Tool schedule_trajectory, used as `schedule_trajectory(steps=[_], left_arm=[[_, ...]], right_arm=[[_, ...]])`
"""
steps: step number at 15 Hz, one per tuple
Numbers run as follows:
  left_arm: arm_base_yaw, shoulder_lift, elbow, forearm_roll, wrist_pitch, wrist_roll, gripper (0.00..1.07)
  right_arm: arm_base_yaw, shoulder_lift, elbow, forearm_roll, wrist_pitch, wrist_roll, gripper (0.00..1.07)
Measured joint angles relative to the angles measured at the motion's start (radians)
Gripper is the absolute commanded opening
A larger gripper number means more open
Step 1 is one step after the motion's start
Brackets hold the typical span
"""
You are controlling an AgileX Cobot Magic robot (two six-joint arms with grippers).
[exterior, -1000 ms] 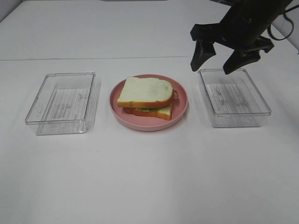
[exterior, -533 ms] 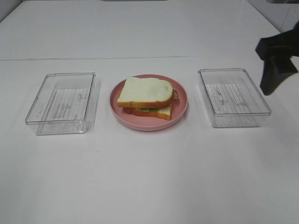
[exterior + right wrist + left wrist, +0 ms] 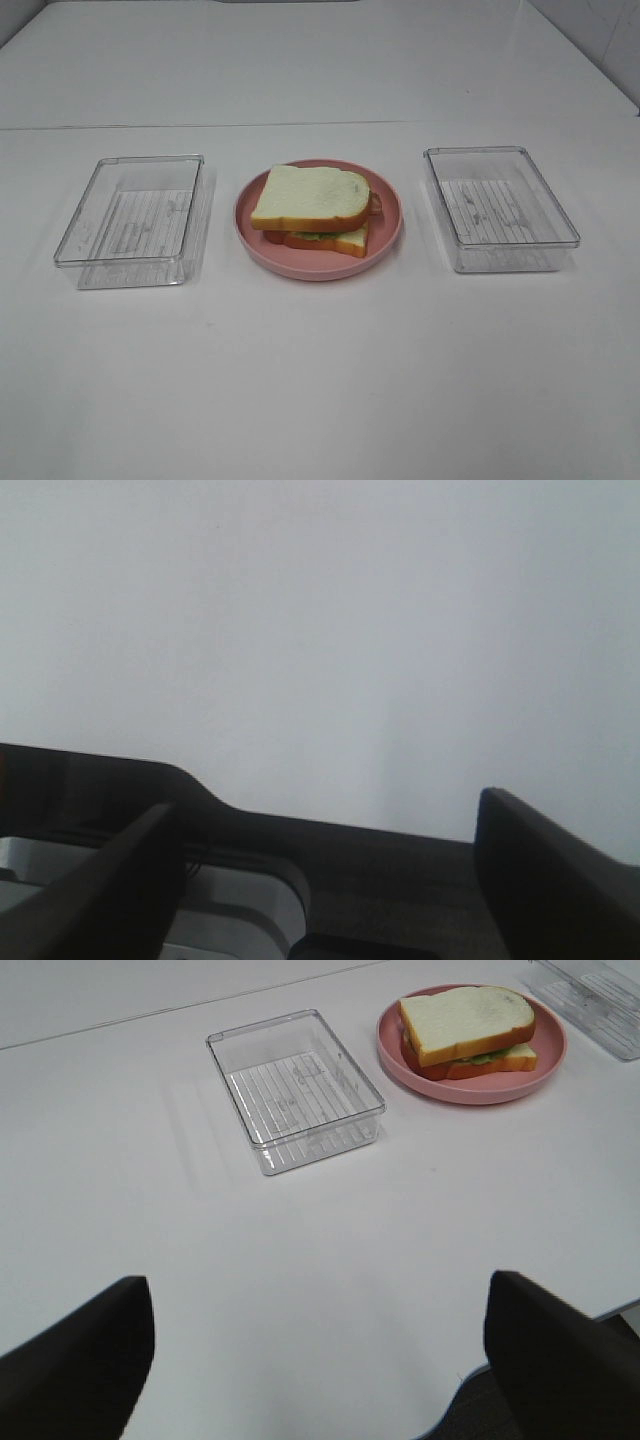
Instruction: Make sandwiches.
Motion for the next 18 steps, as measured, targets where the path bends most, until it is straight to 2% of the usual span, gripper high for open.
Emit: schedule_trajectory(steps=[2,3,7,9,18], left_arm=[[0.0,0.0,0.0,0.0,0.0,0.0,0.85],[0.0,0.0,0.0,0.0,0.0,0.0,0.85],[0.0,0.0,0.0,0.0,0.0,0.0,0.85],[0.0,0.0,0.0,0.0,0.0,0.0,0.85],[0.0,0.0,0.0,0.0,0.0,0.0,0.85]], right_arm=[[0.0,-0.144,0.046,0.0,0.001,-0.041,0.76],[0.0,-0.314,0.089,0.0,-0.002,-0.078,0.76],[0.0,-0.516,0.153,0.006,-0.017,-0.099,0.76],[0.0,-0.574,0.165,0.039,-0.046,-0.131,0.76],[0.0,-0.581,0.18,0.09,-0.078,-0.2,0.76]])
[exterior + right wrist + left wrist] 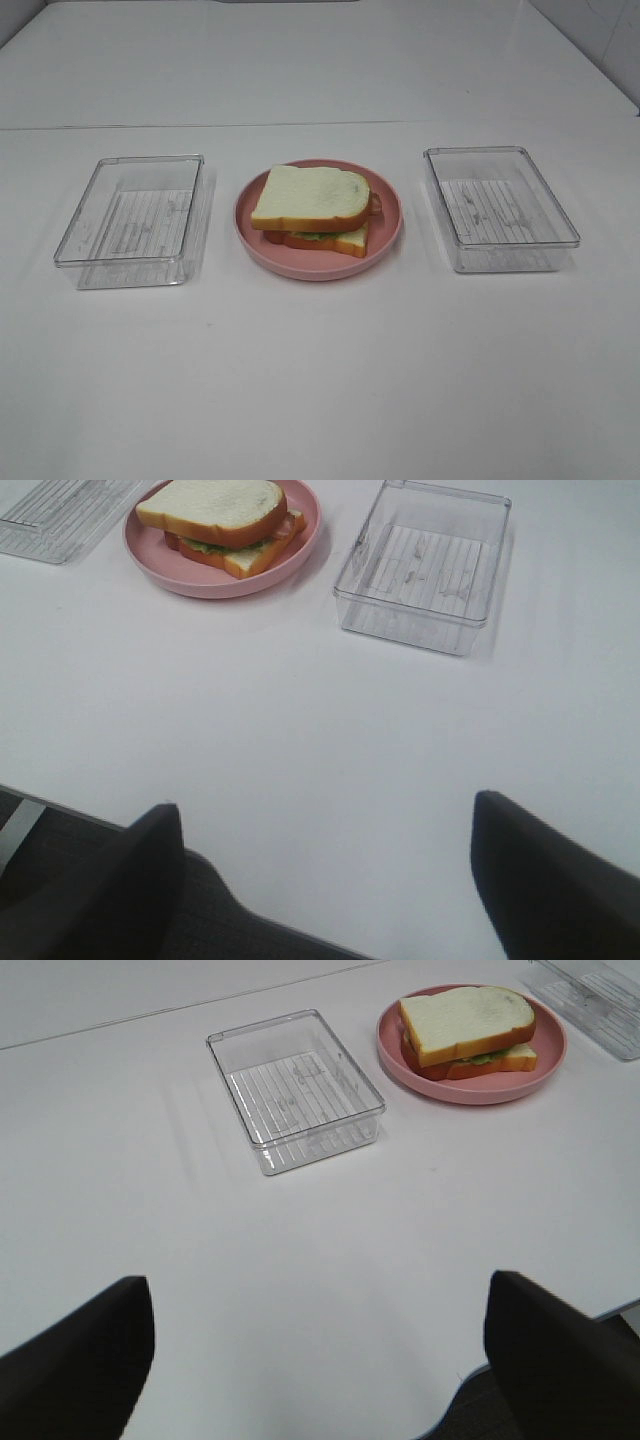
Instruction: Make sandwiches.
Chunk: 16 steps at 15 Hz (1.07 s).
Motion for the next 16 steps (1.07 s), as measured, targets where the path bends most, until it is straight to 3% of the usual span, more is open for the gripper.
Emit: schedule_trajectory(steps=[6,7,8,11,16], left_arm=[[0.001,0.0,0.0,0.0,0.0,0.0,0.85],[0.019,0.0,0.0,0.0,0.0,0.0,0.85],[0.088,0.0,0.0,0.0,0.0,0.0,0.85],[0.228,0.0,0.0,0.0,0.0,0.0,0.85],[0.266,0.0,0.0,0.0,0.0,0.0,0.85]], right_arm=[[0.0,0.0,0.0,0.0,0.0,0.0,0.76],[0.0,0.0,0.0,0.0,0.0,0.0,0.76],[-0.015,-0.001,0.0,0.005,0.0,0.0,0.76],[-0.129,-0.003,0.0,0.007,0.0,0.0,0.76],[-0.263,-0.057,0.003,0.008,-0.002,0.0,0.76]])
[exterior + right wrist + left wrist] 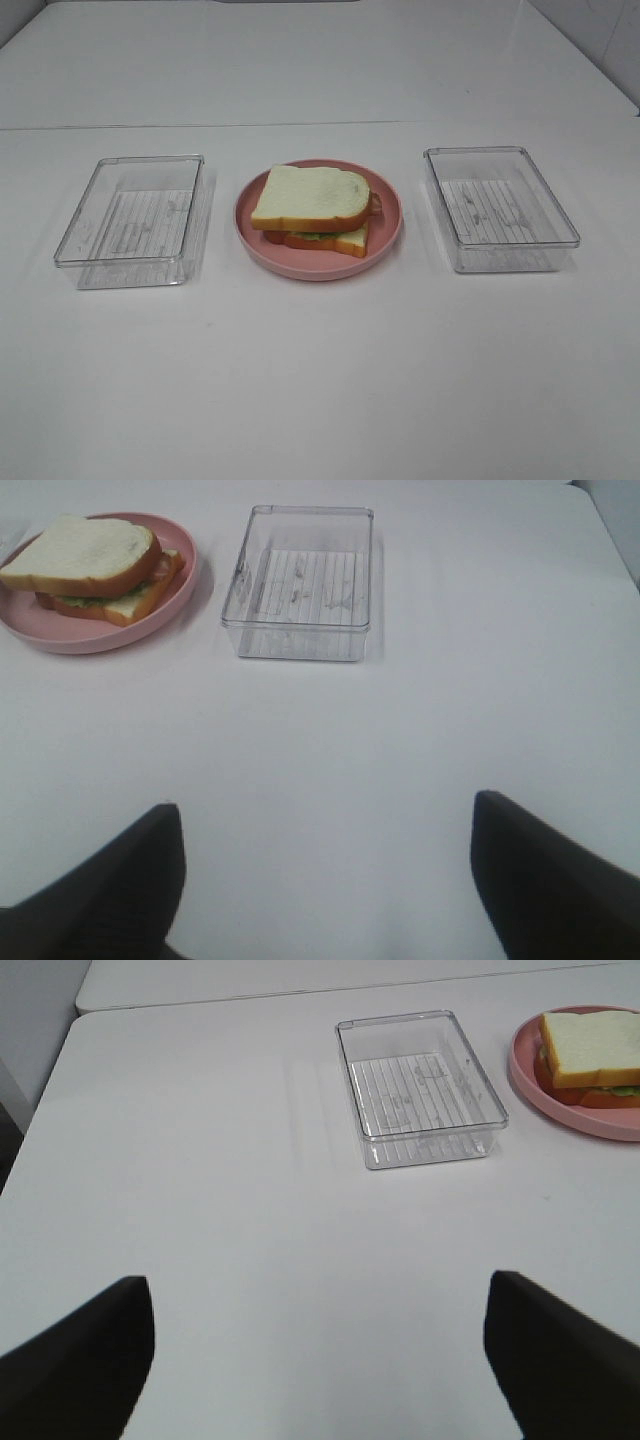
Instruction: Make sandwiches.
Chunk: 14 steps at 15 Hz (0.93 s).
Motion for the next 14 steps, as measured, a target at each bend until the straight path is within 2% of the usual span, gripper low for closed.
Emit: schedule_trajectory(steps=[14], left_arm=[[0.0,0.0,0.0,0.0,0.0,0.0,0.85]], right_arm=[[0.0,-0.004,0.0,0.001,0.0,0.0,0.76]])
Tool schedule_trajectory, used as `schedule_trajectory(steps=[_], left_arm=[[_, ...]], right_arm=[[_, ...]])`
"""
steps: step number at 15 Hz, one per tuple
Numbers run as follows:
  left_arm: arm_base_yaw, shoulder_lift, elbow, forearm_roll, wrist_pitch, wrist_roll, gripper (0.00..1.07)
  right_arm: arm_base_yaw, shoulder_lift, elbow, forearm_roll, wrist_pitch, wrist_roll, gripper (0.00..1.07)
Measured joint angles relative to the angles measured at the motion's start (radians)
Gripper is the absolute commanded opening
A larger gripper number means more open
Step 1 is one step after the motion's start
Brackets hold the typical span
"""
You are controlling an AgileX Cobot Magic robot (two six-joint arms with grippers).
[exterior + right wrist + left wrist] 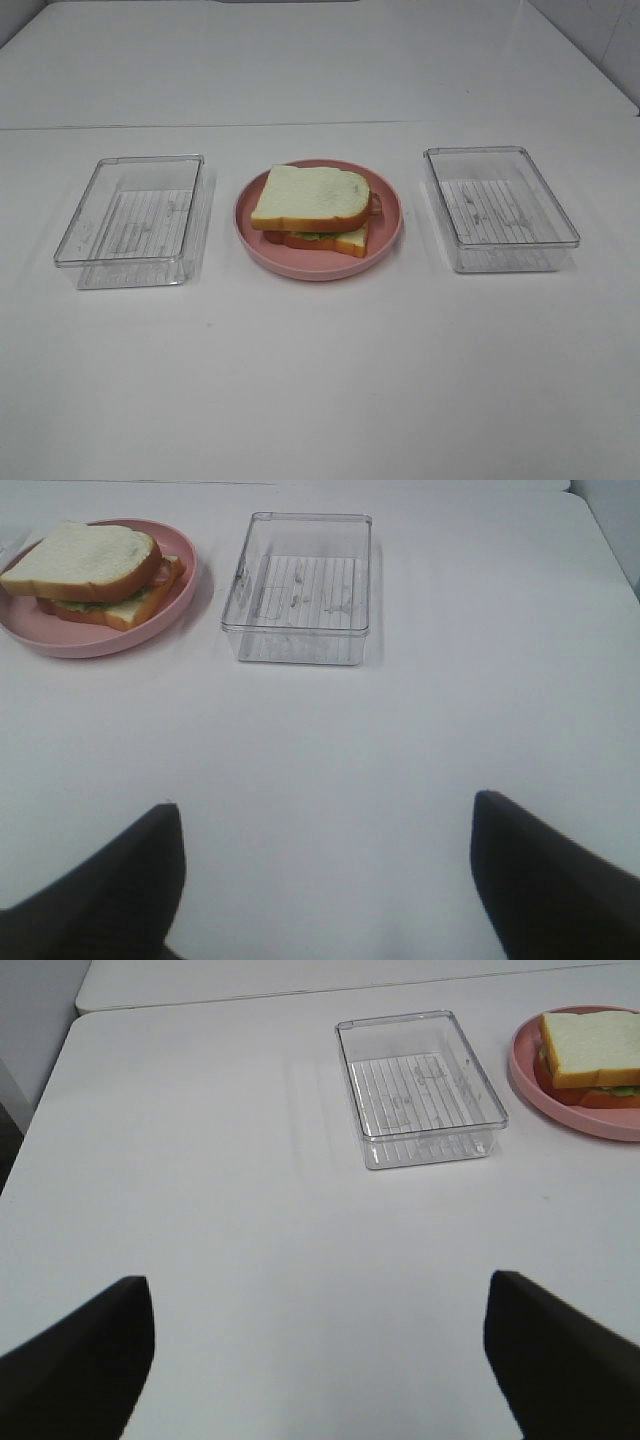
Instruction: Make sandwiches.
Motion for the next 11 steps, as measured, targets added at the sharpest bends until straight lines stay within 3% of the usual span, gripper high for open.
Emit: schedule_trajectory(steps=[11], left_arm=[[0.0,0.0,0.0,0.0,0.0,0.0,0.85]], right_arm=[[0.0,0.0,0.0,0.0,0.0,0.0,0.76]])
